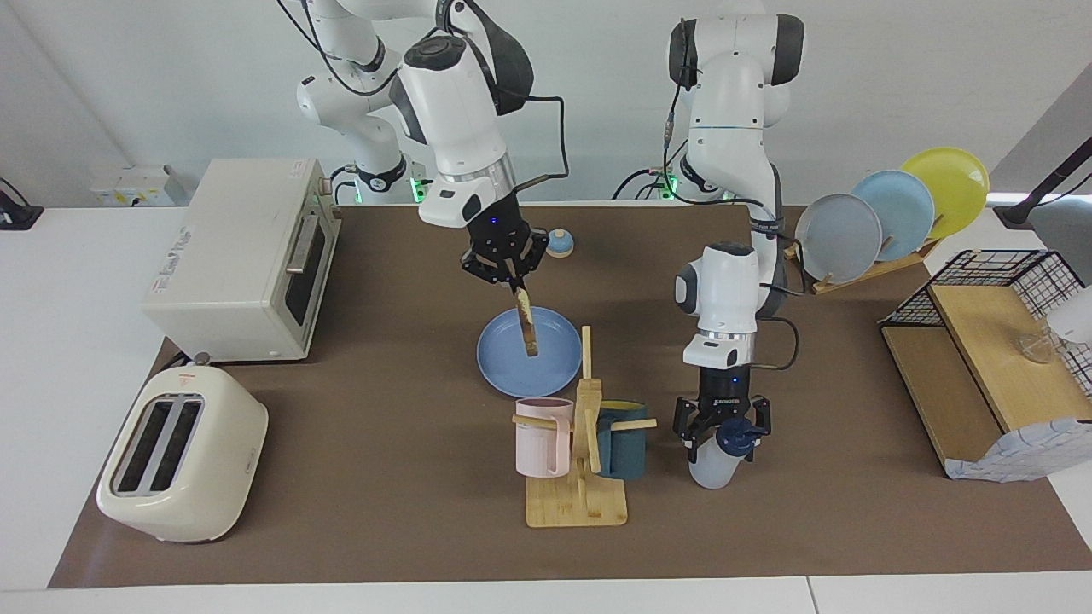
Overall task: Put bread on plate and add seasoning
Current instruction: 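Place the toast on the blue plate and open the right gripper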
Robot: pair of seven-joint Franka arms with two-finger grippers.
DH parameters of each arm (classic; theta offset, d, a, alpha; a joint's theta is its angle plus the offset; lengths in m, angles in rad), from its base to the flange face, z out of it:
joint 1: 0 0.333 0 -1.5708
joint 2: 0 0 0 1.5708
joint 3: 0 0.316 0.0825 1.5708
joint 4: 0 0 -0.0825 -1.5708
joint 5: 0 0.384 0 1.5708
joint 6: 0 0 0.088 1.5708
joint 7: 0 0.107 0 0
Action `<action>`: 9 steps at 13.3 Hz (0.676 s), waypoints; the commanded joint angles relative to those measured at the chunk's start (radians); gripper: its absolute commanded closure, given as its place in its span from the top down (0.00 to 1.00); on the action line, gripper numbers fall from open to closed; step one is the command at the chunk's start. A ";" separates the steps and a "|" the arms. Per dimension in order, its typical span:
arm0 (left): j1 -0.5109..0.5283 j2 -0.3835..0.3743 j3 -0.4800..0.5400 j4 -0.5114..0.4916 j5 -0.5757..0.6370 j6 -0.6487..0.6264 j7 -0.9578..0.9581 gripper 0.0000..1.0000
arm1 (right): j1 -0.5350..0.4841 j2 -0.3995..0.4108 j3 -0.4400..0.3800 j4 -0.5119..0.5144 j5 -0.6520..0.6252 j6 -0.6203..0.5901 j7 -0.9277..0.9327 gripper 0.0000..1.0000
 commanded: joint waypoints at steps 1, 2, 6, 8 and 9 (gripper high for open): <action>-0.024 0.030 0.026 0.031 -0.024 -0.017 0.009 1.00 | 0.028 -0.018 -0.003 -0.097 0.019 0.111 0.041 0.00; -0.024 0.030 0.026 0.031 -0.024 -0.017 0.009 1.00 | 0.032 -0.006 -0.003 -0.113 0.019 0.141 0.045 0.00; -0.024 0.030 0.026 0.038 -0.026 -0.017 0.009 1.00 | 0.072 0.008 -0.003 -0.165 0.019 0.193 0.077 0.00; -0.024 0.032 0.027 0.038 -0.024 -0.026 0.009 0.70 | 0.071 0.002 -0.003 -0.194 0.019 0.218 0.078 0.00; -0.025 0.032 0.030 0.038 -0.023 -0.037 0.011 0.44 | 0.069 -0.001 -0.003 -0.200 0.019 0.218 0.079 0.00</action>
